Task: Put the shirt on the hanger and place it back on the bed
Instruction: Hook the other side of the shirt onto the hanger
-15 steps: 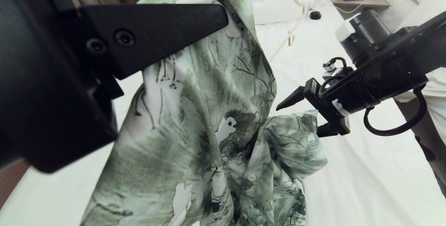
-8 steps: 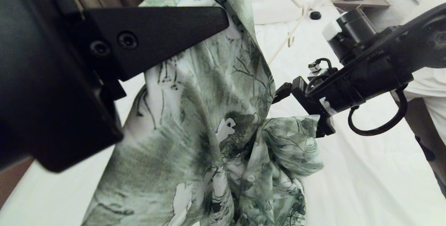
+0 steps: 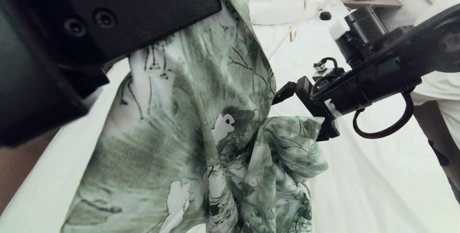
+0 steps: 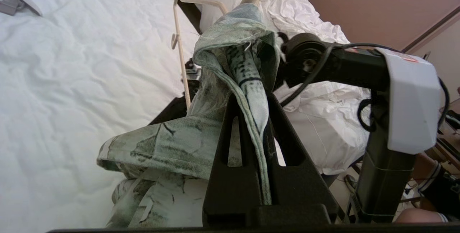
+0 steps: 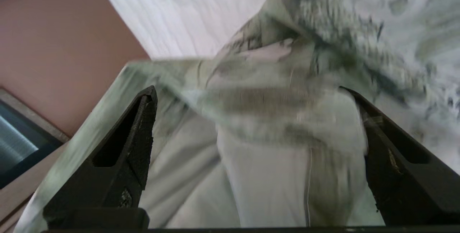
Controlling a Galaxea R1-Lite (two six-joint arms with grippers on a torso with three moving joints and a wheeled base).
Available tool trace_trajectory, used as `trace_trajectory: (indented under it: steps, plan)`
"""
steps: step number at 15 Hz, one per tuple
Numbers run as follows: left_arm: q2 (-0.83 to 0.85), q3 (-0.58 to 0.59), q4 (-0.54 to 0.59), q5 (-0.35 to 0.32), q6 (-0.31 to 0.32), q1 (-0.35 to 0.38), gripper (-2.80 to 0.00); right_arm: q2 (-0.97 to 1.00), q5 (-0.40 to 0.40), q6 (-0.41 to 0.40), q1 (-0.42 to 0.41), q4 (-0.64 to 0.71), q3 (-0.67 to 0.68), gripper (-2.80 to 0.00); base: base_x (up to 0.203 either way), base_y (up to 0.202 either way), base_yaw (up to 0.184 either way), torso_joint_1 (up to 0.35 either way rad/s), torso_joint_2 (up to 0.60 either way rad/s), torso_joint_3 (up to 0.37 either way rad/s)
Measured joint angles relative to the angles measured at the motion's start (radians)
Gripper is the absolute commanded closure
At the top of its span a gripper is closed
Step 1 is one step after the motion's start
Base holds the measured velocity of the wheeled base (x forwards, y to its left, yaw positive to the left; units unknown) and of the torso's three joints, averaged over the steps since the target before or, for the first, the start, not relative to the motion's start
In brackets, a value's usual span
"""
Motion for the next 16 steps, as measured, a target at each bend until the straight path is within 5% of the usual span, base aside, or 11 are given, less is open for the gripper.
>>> trace_trajectory:
  steps: [16]
  plan:
    - [-0.002,-0.001,-0.001,0.000,0.001,0.009,0.00,-0.038,0.022,0.056,0.039,-0.125,0.082,-2.80,0.000,0.000,0.000,0.000,0.00,0.000]
